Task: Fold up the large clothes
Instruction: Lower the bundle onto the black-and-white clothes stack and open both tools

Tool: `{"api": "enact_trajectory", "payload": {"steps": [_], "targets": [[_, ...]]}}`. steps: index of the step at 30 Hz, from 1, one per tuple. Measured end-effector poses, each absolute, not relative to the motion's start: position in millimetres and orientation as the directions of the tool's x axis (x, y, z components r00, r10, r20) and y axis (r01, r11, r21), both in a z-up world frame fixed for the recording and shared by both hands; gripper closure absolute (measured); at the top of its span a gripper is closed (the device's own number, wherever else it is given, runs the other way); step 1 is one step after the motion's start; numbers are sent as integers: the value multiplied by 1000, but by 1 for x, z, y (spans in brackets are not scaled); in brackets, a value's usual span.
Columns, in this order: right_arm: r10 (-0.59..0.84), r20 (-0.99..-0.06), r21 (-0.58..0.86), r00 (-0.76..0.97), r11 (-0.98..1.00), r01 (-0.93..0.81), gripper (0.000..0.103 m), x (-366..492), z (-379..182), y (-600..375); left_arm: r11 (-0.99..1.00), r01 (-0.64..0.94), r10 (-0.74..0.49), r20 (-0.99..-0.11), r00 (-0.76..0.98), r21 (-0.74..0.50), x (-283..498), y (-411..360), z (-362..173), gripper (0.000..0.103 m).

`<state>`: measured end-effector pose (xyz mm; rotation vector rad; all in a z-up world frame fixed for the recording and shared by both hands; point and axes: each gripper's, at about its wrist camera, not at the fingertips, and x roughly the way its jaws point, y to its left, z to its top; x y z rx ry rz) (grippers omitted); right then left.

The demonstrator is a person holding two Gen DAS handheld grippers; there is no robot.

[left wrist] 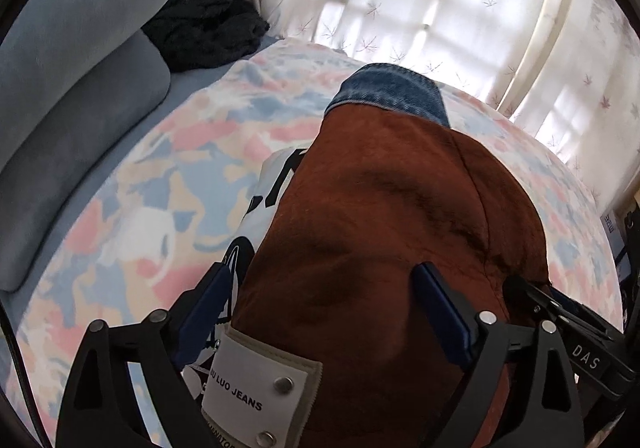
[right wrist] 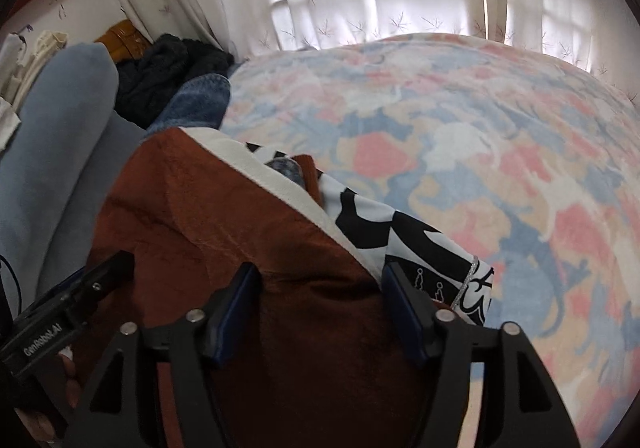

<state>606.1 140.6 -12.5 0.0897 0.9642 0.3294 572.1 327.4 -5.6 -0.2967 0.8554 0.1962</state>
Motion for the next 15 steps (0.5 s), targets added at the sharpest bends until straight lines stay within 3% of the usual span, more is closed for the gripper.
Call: {"api": "enact_trajectory", "payload": {"steps": [6,15], "targets": [[322,-786,238,528,946,-222,31,601,-15,136,945,-285,74,-746,662,-159,562,322,-2,8],[352,-747,234,564,933,-272,31,539,38,113,957,-260,94,-714,693,-126,498,308,41,8]]}}
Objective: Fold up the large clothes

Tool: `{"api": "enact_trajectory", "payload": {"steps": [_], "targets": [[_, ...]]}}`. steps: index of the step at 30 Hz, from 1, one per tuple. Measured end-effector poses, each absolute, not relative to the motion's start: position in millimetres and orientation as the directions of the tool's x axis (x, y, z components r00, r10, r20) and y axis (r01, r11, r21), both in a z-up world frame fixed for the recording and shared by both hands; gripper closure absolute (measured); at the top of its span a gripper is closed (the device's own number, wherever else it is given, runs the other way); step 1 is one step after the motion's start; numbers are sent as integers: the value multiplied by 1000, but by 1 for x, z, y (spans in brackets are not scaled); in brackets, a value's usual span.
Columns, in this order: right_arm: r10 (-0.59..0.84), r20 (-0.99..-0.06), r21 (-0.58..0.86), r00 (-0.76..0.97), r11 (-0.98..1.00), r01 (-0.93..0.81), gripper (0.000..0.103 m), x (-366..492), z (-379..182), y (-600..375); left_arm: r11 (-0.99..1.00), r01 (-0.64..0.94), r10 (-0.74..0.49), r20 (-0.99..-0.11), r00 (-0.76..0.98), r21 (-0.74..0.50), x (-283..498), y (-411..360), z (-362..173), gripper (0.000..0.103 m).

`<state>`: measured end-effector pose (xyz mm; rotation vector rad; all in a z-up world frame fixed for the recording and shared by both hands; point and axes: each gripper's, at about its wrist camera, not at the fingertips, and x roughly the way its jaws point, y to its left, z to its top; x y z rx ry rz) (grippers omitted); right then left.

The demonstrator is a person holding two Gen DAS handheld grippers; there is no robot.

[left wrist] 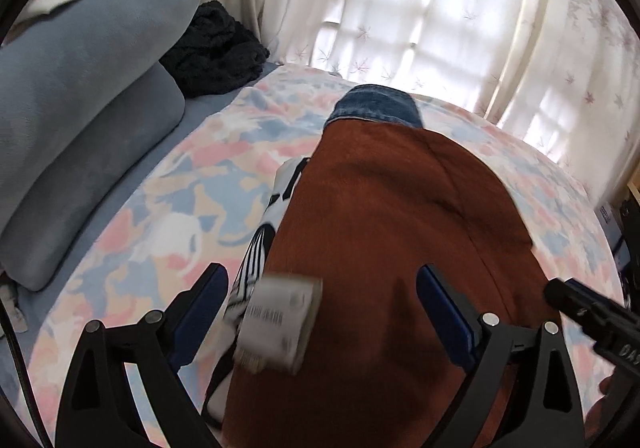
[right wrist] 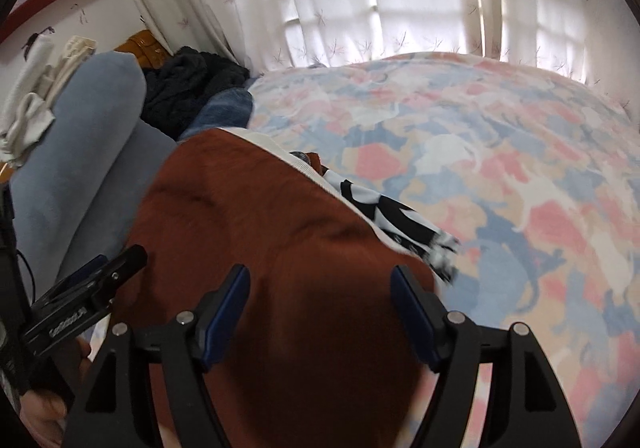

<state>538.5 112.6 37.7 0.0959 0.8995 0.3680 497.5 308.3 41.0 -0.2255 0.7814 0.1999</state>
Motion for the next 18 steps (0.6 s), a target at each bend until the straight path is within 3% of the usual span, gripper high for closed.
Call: {"api": "enact_trajectory", "payload": {"steps": [18], "targets": [[378,-791,223,482,910,-349,31,291,143,33,984,-93,-32,-673,739,-149,264,199,157,8]]}}
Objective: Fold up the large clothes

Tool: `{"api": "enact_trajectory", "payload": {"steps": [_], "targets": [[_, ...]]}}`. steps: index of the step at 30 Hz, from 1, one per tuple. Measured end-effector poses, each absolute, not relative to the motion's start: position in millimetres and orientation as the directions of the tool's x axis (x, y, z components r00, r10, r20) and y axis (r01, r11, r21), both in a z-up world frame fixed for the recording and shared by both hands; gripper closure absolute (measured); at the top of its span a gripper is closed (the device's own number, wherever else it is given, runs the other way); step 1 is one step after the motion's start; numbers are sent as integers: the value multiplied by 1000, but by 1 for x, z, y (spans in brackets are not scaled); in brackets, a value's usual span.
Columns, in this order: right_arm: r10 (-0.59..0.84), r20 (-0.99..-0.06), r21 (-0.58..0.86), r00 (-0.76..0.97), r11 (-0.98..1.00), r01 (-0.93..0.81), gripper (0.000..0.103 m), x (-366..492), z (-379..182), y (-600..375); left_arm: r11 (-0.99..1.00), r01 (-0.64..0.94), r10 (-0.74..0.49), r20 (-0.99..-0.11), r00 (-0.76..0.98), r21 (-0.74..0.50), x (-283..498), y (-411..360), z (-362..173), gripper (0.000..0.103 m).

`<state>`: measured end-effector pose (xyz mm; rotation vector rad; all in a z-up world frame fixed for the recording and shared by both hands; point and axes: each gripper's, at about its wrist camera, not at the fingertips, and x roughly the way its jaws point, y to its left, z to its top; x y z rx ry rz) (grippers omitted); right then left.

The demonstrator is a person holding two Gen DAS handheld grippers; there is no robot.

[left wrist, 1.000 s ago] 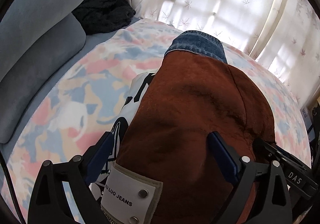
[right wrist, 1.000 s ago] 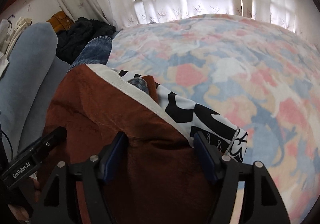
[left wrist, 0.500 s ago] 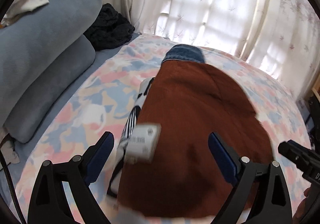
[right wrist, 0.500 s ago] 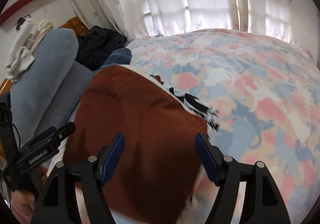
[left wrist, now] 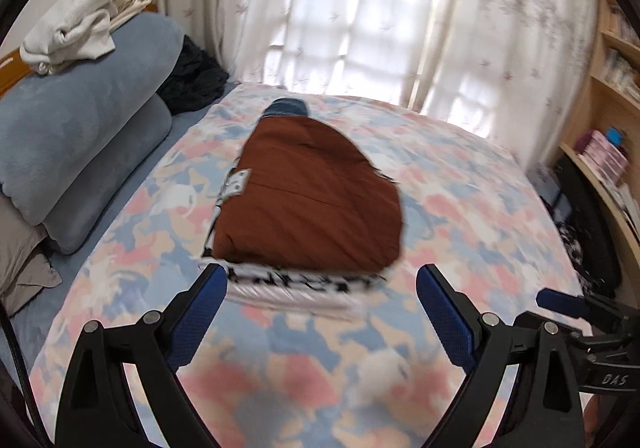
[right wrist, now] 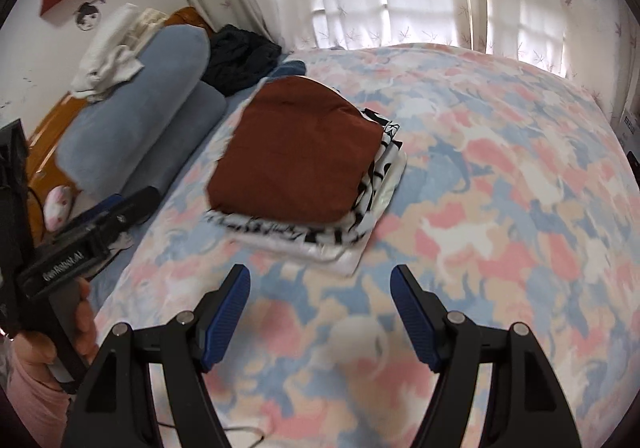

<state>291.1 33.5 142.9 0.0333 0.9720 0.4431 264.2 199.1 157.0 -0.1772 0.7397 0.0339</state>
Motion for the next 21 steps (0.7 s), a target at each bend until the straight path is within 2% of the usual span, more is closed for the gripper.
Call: {"api": "enact_trajectory", "payload": {"steps": [10,21], "targets": [[425,-732,229,533,890,-394,30,181,214,-22,982,-2,-120,-634,764,-188,157,131,193,8],[386,-717,199,580,911,-361,30,116,193,-62,990,55,-124,-627,769,-128,83,78,167,8]]}}
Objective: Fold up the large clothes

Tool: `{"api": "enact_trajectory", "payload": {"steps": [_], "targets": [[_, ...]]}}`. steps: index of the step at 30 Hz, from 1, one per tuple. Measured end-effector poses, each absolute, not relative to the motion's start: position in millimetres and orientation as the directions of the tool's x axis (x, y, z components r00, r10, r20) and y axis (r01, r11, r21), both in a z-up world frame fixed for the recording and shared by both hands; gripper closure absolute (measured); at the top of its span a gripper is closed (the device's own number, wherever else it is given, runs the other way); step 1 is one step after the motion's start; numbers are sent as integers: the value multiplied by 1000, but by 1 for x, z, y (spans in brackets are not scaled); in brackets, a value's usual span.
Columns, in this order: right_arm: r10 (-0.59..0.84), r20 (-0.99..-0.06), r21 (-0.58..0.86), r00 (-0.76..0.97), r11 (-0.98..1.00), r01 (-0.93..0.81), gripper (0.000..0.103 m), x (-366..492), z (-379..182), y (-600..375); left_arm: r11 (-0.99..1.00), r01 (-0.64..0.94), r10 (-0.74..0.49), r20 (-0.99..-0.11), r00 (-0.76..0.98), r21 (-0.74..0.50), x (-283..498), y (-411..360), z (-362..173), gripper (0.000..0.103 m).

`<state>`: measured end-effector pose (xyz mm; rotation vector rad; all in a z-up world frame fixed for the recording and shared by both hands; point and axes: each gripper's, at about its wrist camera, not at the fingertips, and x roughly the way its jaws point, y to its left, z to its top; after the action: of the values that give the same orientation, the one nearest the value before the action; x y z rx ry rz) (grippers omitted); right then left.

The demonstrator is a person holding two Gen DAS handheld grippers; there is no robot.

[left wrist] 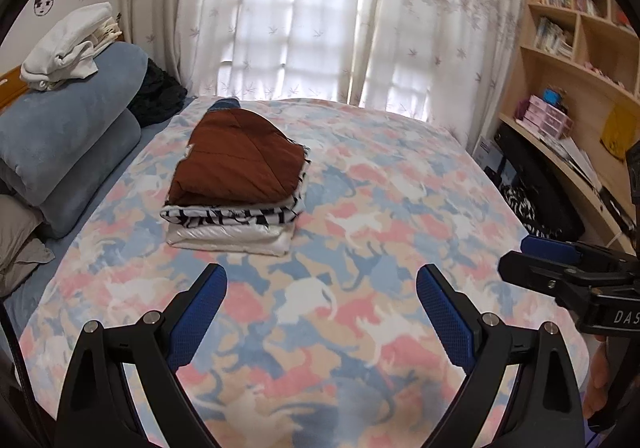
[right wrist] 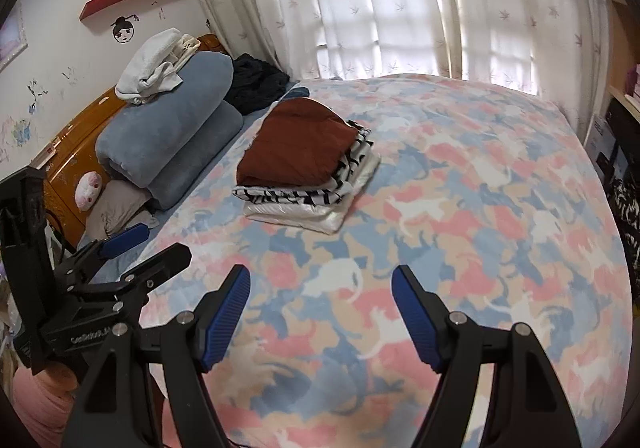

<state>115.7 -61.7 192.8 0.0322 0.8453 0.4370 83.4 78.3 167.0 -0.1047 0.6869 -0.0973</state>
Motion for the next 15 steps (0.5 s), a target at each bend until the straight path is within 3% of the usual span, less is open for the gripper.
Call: {"api": "enact_trajectory", "payload": {"steps": [9,15], "targets": [[367,-684,212,631,927,-309,29,70,140,-87,996,43,-78,-608,790,-72,52,43,116,4],[279,-698,138,659,956,-259,29,47,100,-94,999,18,-43,-624,780,-47,38,22,81,1]]}}
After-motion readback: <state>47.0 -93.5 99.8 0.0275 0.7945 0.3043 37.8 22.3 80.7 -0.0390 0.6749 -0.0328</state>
